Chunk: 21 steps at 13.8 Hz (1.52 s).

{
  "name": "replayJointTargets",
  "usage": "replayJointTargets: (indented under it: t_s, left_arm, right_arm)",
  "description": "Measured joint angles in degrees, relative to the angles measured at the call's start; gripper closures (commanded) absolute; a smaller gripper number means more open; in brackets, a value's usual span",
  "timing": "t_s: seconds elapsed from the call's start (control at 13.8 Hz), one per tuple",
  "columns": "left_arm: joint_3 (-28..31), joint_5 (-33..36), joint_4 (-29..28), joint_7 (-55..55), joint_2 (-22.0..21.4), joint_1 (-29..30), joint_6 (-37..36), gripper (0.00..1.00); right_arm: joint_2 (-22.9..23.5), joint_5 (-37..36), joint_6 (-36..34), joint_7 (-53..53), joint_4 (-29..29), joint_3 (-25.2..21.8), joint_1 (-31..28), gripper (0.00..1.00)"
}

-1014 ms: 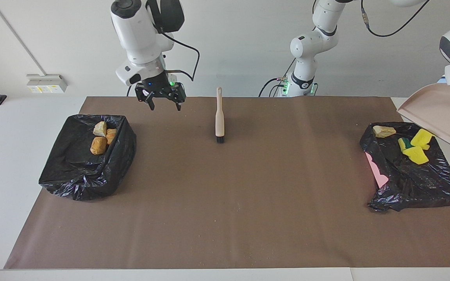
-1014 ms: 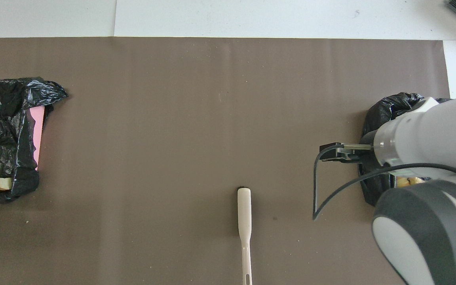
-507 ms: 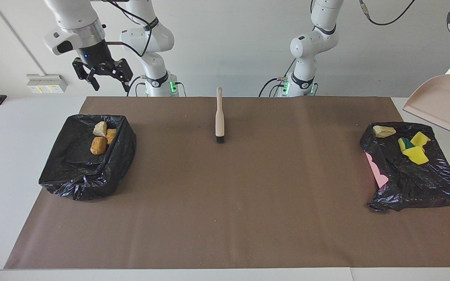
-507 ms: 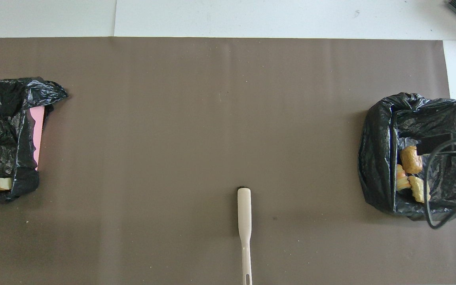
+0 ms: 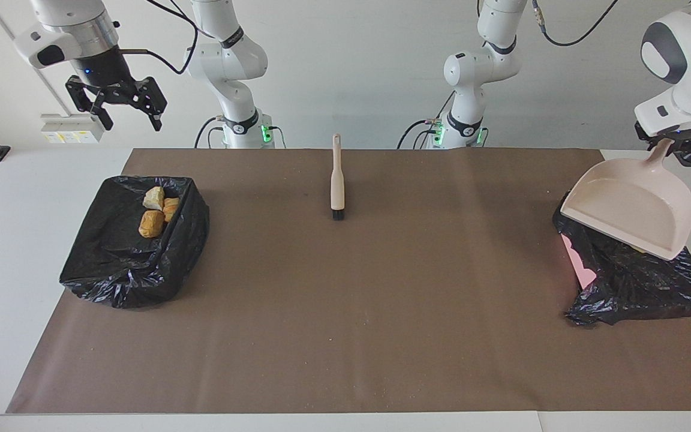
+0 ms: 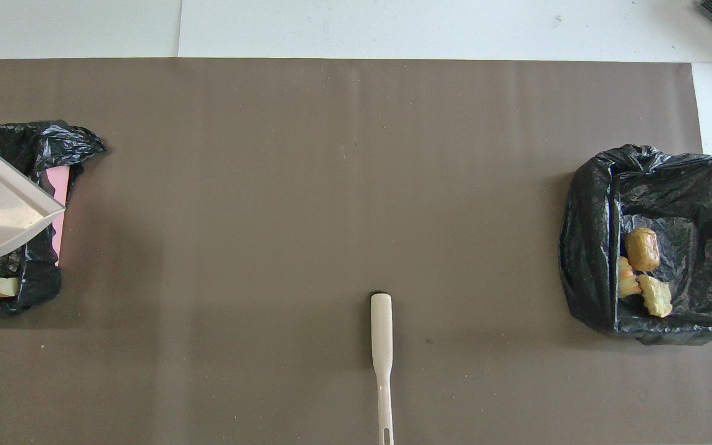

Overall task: Sweep and dump trash in bin
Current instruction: 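Carry the empty dustpan with the left gripper to the mat center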

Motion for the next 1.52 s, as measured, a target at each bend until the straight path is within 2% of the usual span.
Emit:
replayJointTargets:
  t_s: [0.36,0.58,0.8,1.09,1.3,1.52]
  left_arm:
    - [-0.3,-10.2,-1.0,-19.4,0.3,-9.5,0.0,1.0]
    - [-0.4,-17.0,-0.5,-33.8,2.3,-16.2,0.6,1.0]
    - [-0.5,-21.8,3.0,-46.8,7.8,-24.2,1.3,1.0]
    - [-1.2,-24.5,12.9,-64.2,20.0,-34.6,4.9,1.0]
    - [-1.8,-25.3,18.9,-70.7,25.8,-38.3,7.1,1.0]
    - [-4.4,-25.5,24.5,-73.8,30.4,-39.3,7.8,1.0]
  right_arm:
    - [0.0,0.0,-0.1,0.0,0.1,0.4,0.1,0.0]
    - [0.0,0.0,-0.5,0.0,0.0,0.4,0.1,0.0]
    - [-0.3,-0.3,1.9,0.0,-1.2,0.2,-0.1,0.0]
    - [-0.3,-0.3,2.9,0.0,-1.9,0.5,0.1,0.0]
    - [-0.6,-0.3,2.5,0.0,-1.9,0.5,0.1,0.0]
    - [-0.8,0.1,1.3,0.0,-1.9,0.5,0.1,0.0]
